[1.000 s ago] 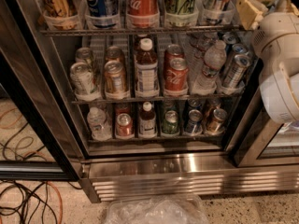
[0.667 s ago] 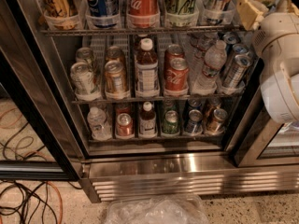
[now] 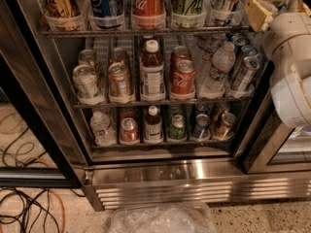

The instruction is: Pick 7up can from top shelf of fridge

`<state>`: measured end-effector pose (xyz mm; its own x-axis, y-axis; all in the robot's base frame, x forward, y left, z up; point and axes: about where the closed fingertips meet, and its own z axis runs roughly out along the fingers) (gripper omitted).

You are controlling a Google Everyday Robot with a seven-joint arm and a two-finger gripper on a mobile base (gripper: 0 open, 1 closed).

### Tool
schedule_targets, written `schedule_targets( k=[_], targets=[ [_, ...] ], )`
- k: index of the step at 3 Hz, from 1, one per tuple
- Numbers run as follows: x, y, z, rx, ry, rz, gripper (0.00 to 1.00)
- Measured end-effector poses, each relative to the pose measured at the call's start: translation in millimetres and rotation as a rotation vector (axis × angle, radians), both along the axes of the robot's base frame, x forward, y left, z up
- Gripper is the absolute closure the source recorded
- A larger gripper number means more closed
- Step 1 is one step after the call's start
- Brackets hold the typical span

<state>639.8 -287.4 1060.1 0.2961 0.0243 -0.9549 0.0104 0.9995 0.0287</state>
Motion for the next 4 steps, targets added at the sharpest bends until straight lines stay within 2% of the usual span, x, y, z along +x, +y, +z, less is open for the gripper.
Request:
schedule_targets(
  k=[1,2,3,4],
  targets=[
    [0,3,2,-0.011,-0.004,0.006,0.30],
    [5,10,7,-0.050,-0.011,0.016,0.32],
    [7,14,7,-0.067,-0.009,0.025,0.51],
    [7,14,7,-0.067,-0.009,0.025,0.74]
  ],
)
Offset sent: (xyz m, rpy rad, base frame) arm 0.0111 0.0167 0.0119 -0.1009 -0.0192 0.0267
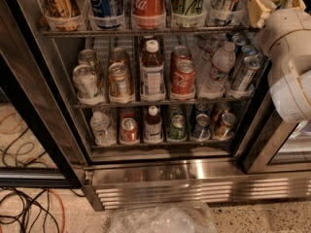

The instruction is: Pick 7up can from top shelf of fridge

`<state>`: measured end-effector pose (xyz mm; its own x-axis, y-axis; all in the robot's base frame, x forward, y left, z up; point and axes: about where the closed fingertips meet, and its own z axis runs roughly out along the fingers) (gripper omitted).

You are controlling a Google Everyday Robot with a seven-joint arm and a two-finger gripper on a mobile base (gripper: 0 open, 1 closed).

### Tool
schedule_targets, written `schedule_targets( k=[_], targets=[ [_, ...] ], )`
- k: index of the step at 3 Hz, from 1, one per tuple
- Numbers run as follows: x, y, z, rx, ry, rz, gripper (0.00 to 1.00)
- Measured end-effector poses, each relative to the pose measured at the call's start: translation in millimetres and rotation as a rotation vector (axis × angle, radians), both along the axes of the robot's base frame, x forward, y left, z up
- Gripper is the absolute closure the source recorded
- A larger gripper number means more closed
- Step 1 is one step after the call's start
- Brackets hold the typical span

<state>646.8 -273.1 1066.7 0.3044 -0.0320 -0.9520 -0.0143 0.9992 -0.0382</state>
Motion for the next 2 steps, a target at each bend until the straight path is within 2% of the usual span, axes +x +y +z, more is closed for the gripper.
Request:
schedule_targets(
  k=[1,2],
  targets=[
    [0.0,0.0,0.0,0.000,0.000,0.000,0.97],
    [0.1,0.1,0.1,0.000,0.000,0.000,1.00]
  ],
)
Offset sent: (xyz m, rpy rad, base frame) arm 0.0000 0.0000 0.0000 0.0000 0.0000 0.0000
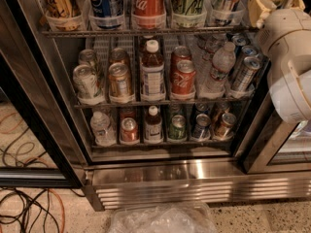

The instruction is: Pick 7up can from top shelf of fridge

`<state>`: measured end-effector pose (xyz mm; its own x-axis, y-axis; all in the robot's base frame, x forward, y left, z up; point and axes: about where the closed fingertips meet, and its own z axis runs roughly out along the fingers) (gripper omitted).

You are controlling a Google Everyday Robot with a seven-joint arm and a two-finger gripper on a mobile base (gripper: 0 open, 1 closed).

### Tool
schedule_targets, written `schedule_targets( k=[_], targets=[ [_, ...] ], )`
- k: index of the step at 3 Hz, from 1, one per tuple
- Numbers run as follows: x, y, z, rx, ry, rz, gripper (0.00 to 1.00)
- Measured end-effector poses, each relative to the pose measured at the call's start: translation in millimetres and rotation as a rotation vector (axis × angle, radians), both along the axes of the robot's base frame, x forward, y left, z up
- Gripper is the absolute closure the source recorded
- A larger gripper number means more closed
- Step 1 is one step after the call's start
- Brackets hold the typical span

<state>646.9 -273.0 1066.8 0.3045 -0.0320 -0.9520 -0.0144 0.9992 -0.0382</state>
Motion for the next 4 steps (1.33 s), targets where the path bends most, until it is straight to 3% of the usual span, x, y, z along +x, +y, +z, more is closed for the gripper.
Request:
schedule_targets(
  k=[2,4],
  targets=[
    [-3,0,5,-0.014,-0.019,0.013,1.00],
    [-27,4,31,-0.043,-0.090,0.052,1.00]
  ],
)
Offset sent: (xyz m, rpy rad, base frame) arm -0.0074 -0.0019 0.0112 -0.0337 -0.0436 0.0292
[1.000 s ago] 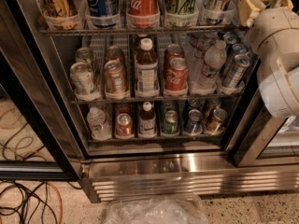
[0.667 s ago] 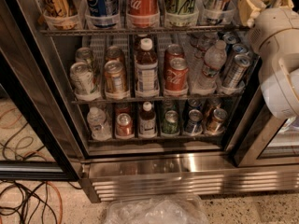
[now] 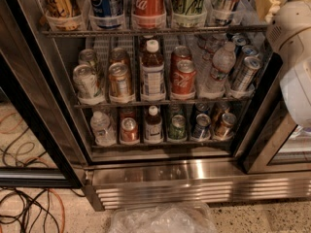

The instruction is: Pick 7up can from top shelf of fridge

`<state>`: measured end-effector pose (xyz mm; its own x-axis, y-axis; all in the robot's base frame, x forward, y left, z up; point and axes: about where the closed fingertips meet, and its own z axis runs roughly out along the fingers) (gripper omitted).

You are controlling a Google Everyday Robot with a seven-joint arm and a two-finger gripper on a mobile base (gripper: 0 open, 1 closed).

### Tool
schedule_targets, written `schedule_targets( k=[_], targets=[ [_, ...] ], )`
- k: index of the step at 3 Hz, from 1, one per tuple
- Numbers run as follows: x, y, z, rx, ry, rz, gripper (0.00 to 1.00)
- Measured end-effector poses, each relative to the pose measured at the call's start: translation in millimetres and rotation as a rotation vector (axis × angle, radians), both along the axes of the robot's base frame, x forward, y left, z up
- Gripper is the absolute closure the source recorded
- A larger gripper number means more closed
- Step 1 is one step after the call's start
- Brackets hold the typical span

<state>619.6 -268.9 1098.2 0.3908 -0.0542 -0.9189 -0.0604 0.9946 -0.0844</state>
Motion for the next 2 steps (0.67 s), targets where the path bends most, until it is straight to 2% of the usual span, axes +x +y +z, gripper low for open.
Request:
schedule_targets(
  k=[2],
  targets=[
    [-20,-6,8,-0.040,-0.008,0.030,1.00]
  ],
)
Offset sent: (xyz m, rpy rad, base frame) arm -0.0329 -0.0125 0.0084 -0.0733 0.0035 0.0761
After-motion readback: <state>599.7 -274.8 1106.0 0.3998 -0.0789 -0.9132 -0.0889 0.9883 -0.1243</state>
